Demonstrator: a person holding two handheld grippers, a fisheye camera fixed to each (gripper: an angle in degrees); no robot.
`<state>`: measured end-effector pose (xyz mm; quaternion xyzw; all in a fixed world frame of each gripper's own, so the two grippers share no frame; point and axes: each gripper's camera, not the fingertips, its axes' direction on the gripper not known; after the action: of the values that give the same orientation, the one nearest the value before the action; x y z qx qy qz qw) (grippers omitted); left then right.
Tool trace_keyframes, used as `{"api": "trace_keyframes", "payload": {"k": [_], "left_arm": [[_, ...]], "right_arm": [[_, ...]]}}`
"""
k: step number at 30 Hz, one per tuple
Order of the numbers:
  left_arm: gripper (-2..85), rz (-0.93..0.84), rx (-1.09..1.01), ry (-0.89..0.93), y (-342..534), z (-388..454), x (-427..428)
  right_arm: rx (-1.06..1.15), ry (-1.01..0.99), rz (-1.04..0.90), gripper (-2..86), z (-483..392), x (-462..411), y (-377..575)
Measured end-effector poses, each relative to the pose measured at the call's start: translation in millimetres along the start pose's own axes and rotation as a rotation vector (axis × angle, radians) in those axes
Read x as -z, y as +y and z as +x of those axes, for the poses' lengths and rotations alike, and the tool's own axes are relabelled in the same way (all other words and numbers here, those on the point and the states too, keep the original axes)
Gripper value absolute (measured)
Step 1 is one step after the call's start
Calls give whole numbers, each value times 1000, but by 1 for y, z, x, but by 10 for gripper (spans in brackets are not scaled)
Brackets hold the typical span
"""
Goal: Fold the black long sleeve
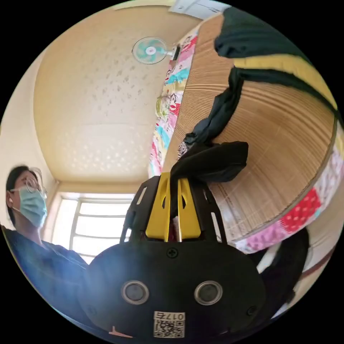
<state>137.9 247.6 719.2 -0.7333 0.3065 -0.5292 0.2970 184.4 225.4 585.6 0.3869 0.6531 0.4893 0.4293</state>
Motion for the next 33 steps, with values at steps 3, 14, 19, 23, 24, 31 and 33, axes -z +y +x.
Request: {"api": "trace_keyframes", "payload": {"k": [3,14,19,23,24,31,33], "left_arm": [[17,-147,23,-264,28,-25,-54],[60,178,84,-711,-50,-26,-146],[73,206,-67,-1006,-127,-11,-231],[26,177,-105,-1138,-147,-38,-292],[2,138,-178,-1175,-149,-36,-308],[-10,211,-334,-1428,-196,-33,-319],[-10,233,-376,-1492,-238,-37,-309]], "right_arm": [[175,413,-169,54,-17,-5,8],[661,1092,-337,83,-76,-190,28],[931,893,-283,80,-148,-325,-8],[955,781,-350,74,-168,-443,-48],[956,782,-359,73,-165,-459,-52],[830,860,-346,23,-117,-566,-101],[819,853,-324,19,-120,-576,-114]]}}
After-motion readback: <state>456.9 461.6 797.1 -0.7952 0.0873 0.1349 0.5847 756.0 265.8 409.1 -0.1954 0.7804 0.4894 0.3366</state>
